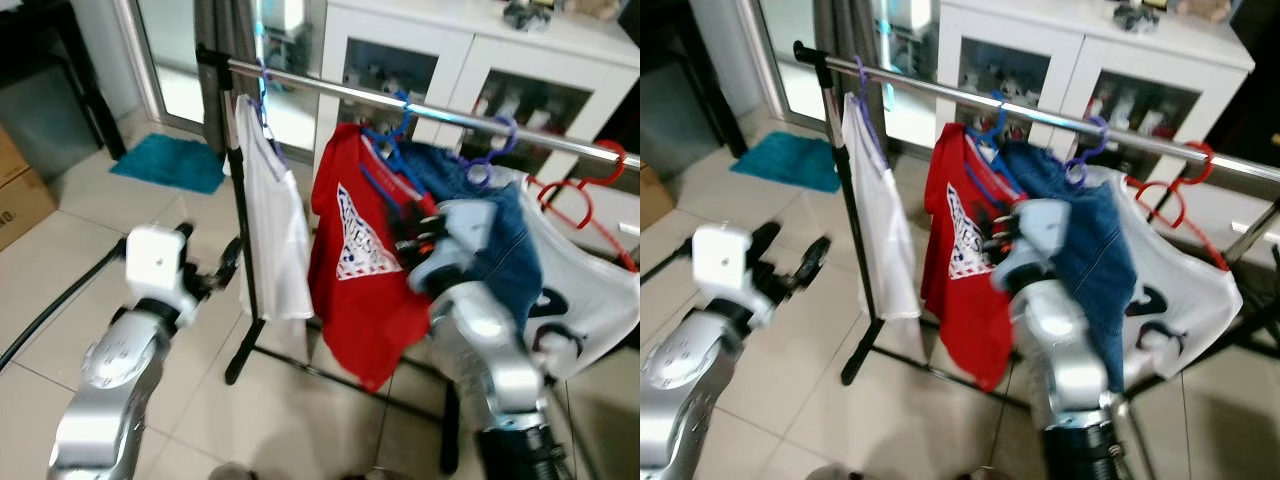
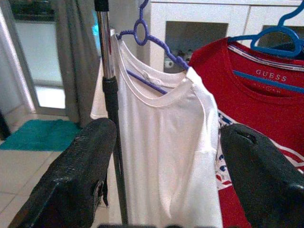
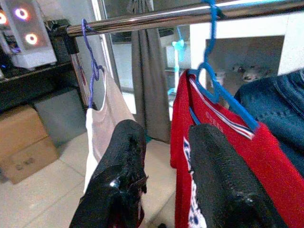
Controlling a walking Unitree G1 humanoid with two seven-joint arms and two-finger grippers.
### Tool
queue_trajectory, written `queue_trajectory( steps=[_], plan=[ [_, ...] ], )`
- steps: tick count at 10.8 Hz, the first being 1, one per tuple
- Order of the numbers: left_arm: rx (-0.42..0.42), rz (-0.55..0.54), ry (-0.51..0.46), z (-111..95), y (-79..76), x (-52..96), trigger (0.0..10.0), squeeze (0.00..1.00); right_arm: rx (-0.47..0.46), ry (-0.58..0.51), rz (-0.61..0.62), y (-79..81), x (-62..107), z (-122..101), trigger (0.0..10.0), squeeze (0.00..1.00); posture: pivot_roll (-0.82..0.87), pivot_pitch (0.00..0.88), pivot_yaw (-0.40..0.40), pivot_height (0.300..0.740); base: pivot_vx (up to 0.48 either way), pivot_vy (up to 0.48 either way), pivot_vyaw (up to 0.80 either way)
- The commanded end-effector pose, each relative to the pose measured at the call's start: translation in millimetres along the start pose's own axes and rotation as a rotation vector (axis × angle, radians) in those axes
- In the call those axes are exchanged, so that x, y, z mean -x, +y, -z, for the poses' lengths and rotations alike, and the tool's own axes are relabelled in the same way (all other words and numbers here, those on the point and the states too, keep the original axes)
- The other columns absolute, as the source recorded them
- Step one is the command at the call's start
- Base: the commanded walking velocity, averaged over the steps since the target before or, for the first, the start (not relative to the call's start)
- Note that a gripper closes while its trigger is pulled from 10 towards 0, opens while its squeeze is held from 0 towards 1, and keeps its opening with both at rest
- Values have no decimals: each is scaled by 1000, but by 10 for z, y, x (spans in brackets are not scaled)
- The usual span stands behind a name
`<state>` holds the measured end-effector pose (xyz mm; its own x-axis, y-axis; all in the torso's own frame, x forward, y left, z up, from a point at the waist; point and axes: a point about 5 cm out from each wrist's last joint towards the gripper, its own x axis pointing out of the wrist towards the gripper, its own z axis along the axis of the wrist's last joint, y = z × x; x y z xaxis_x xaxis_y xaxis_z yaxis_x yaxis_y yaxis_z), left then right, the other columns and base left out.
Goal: Hang hanger
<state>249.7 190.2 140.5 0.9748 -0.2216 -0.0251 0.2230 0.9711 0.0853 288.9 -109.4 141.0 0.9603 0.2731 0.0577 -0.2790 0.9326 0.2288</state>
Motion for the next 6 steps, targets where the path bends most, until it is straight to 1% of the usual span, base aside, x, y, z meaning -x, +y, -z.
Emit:
queue_trajectory(
  steps=[1,3,4,5,6],
  plan=[
    [-4,20,-6,-5,-62,-17,10000,0,-36,-18,42,-97,36,-45,10000,0,28,0,-47,740,0,-480,0],
    [-9,17,-9,-12,-61,-29,10000,0,-76,-25,76,-166,26,-70,10000,0,33,0,-50,740,0,-480,0],
    [-11,32,-7,-13,-84,-10,10000,0,-91,-30,72,-165,40,-79,10000,0,34,4,-51,740,0,-480,0],
    [-18,38,0,-7,-89,-3,10000,0,-66,-28,50,-128,43,-74,10000,0,30,6,-51,740,0,-480,0],
    [-12,41,5,5,-95,-19,10000,0,-42,-22,35,-98,38,-70,10000,0,30,4,-52,740,0,0,0]
  ],
)
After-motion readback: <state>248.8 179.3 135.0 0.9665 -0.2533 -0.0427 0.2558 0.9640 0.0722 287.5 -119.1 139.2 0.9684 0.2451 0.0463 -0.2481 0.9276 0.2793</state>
